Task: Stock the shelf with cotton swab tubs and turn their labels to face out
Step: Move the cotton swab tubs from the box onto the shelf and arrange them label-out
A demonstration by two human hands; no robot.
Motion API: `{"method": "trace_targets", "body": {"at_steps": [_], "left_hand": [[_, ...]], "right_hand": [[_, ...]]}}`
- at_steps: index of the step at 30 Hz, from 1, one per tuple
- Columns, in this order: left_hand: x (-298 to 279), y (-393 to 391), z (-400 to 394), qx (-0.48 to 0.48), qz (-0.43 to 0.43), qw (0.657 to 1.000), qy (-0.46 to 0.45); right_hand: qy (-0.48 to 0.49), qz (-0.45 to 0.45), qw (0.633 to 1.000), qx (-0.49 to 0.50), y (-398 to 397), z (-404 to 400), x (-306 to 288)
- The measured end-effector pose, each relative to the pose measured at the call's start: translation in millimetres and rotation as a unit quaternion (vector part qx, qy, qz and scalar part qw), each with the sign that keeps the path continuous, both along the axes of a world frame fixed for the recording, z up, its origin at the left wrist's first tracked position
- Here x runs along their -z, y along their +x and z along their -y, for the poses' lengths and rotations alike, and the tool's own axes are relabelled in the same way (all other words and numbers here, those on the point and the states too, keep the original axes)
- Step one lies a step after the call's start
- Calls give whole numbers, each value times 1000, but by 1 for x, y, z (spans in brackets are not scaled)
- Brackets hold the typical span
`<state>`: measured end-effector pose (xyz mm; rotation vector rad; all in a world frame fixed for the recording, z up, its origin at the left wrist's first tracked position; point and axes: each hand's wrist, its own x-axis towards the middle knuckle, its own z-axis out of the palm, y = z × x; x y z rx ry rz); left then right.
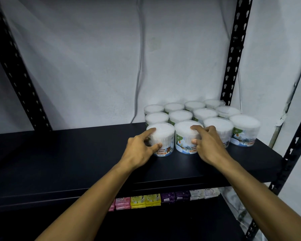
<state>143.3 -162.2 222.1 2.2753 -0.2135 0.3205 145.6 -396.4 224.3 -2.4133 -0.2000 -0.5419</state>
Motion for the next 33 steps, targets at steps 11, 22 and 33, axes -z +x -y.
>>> {"method": "trace_targets", "body": {"at_steps": [11, 22, 33], "left_hand": [[4, 0, 1, -5, 9, 1000, 2], [10, 0, 1, -30, 23, 998, 58], [-3, -43, -3, -130, 280, 897, 316]], "right_hand": [[-50, 10, 998, 22, -1, -4, 1], [-139, 3, 990, 35, -4, -4, 3], [-294, 111, 941, 127, -26, -11, 3]]}}
